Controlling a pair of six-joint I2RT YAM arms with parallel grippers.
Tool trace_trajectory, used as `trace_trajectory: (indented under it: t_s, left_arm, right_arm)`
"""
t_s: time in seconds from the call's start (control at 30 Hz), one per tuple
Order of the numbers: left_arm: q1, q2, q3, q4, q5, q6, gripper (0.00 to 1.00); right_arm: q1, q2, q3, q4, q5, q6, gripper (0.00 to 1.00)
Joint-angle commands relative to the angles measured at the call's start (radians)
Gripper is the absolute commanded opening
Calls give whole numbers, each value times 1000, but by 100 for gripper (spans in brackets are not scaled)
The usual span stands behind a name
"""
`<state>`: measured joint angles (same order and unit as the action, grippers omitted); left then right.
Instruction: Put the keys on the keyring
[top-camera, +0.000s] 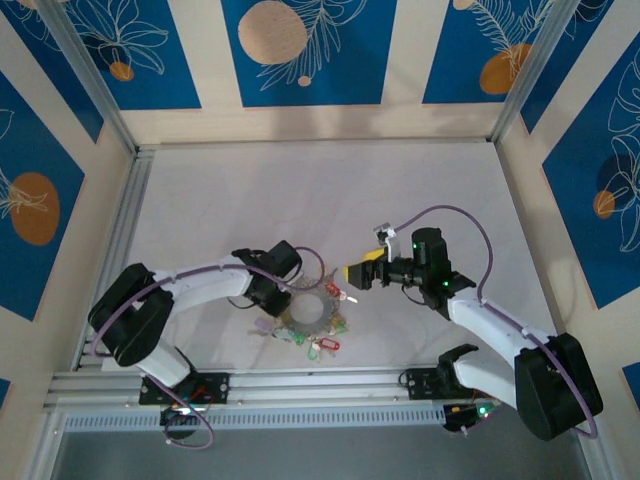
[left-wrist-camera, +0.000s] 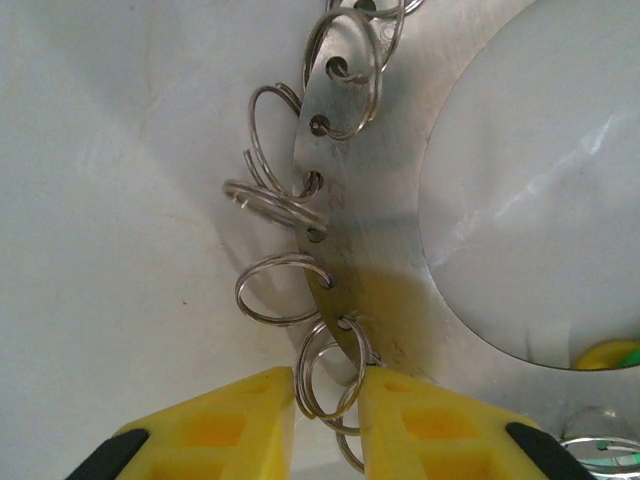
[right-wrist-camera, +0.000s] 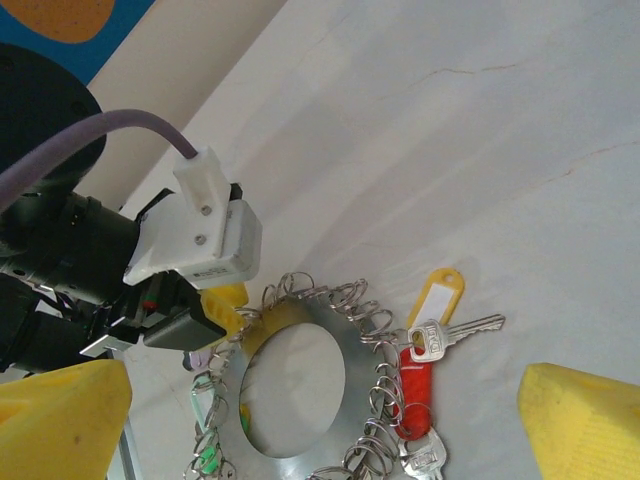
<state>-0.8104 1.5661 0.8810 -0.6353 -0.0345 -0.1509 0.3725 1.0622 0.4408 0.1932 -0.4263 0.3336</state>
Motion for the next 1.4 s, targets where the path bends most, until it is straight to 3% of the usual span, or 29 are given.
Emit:
trace_trajectory:
  t_s: [0.0, 0.17, 0.47, 0.63, 0.9, 1.03, 1.37]
  left_arm:
    - [-13, 20, 32, -1, -7, 15, 24]
    - [-12, 40, 45, 11, -11, 17, 29]
    - [-12, 25, 25, -4, -16, -7, 23]
    - [-13, 11, 18, 12, -19, -12, 0]
    - [-12, -70, 37, 20, 25, 33, 0]
    - [-10, -175, 46, 36, 89, 97, 0]
    - [-9, -399, 116, 65, 401, 261, 0]
  right_arm:
    - [-15, -36, -17, -6, -20, -11, 99]
    - [-22, -36, -20, 4, -30, -4, 99]
    - [-36, -44, -20, 10, -36, 2, 99]
    - [-39, -40, -17, 20, -43, 7, 99]
    - [-44, -115, -28, -35, -43, 12, 99]
    - [-44, -173, -31, -59, -67, 9, 100]
    - [42, -336, 4, -146, -166, -75, 92]
